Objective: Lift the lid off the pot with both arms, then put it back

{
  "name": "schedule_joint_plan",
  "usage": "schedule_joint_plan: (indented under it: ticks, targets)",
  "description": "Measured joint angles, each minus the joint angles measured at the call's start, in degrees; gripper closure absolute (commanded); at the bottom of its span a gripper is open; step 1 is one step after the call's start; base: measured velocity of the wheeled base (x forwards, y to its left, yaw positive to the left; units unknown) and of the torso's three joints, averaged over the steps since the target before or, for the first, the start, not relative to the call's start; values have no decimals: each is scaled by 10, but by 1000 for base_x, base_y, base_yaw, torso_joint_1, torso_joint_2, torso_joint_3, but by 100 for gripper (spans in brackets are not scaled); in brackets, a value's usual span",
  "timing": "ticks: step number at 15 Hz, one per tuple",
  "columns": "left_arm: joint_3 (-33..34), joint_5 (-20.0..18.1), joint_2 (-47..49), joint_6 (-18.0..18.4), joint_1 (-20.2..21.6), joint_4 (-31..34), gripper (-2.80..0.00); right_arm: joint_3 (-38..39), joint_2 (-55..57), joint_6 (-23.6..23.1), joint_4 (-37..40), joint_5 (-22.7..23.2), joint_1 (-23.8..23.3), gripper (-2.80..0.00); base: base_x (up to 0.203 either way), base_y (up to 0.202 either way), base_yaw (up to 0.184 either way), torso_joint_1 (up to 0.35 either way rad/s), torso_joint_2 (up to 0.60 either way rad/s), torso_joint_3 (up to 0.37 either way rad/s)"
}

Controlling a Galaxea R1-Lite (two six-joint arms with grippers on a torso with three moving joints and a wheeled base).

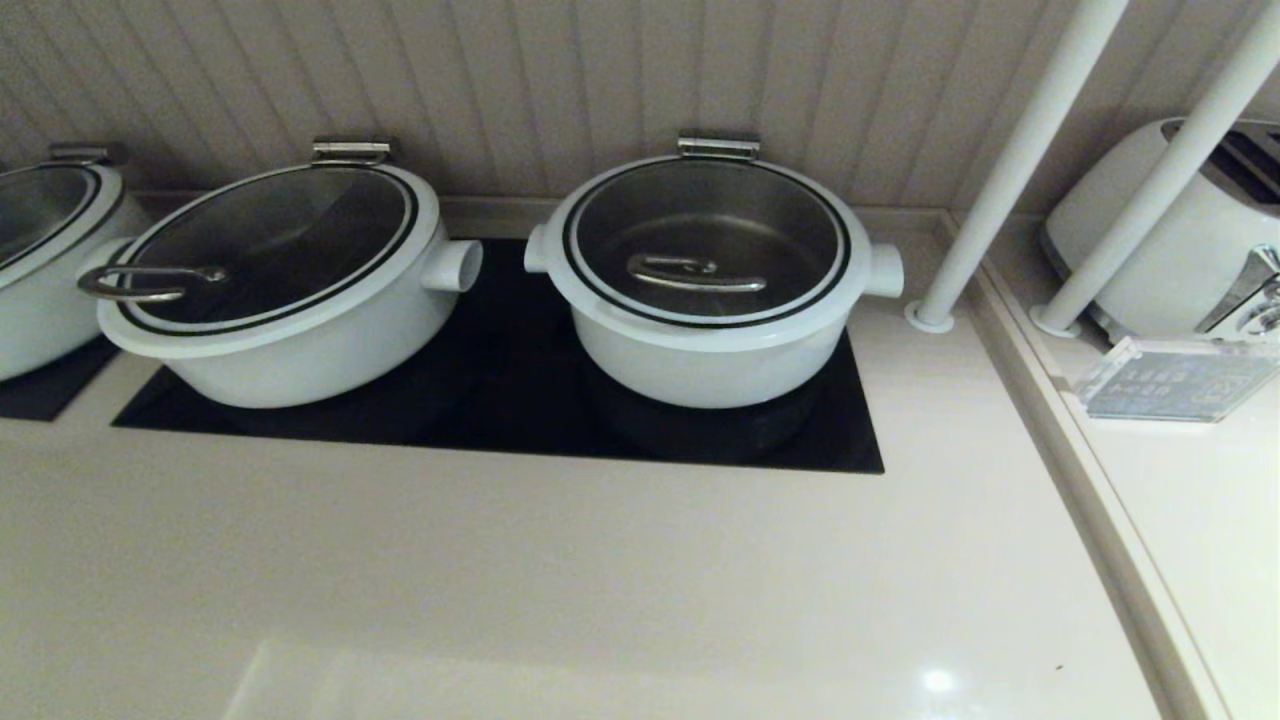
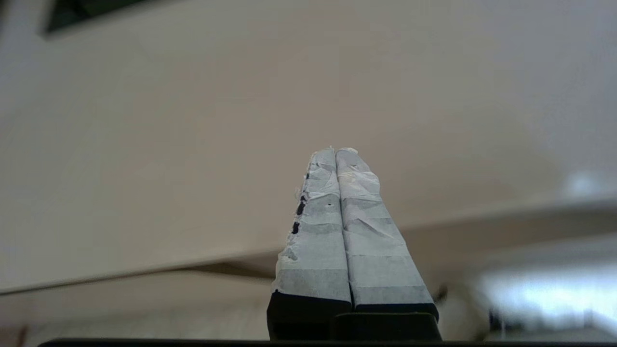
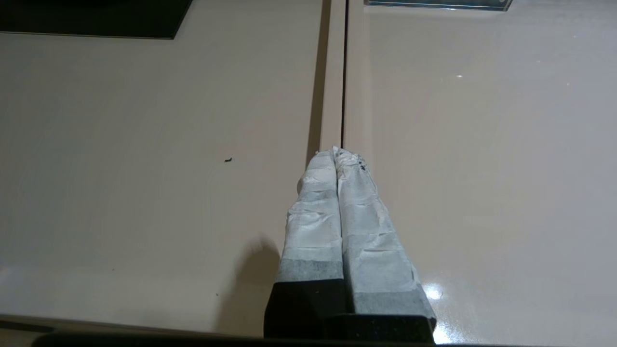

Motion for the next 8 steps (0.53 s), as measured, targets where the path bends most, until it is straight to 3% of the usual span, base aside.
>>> schedule_joint_plan:
  ticks: [4, 8]
  targets:
    - [4, 33, -51, -91, -1, -2, 0, 0, 0, 0, 0, 0, 0, 0, 0, 0, 0, 0, 0, 0]
    - [4, 36, -60, -97, -1, -3, 0, 0, 0, 0, 0, 0, 0, 0, 0, 0, 0, 0, 0, 0]
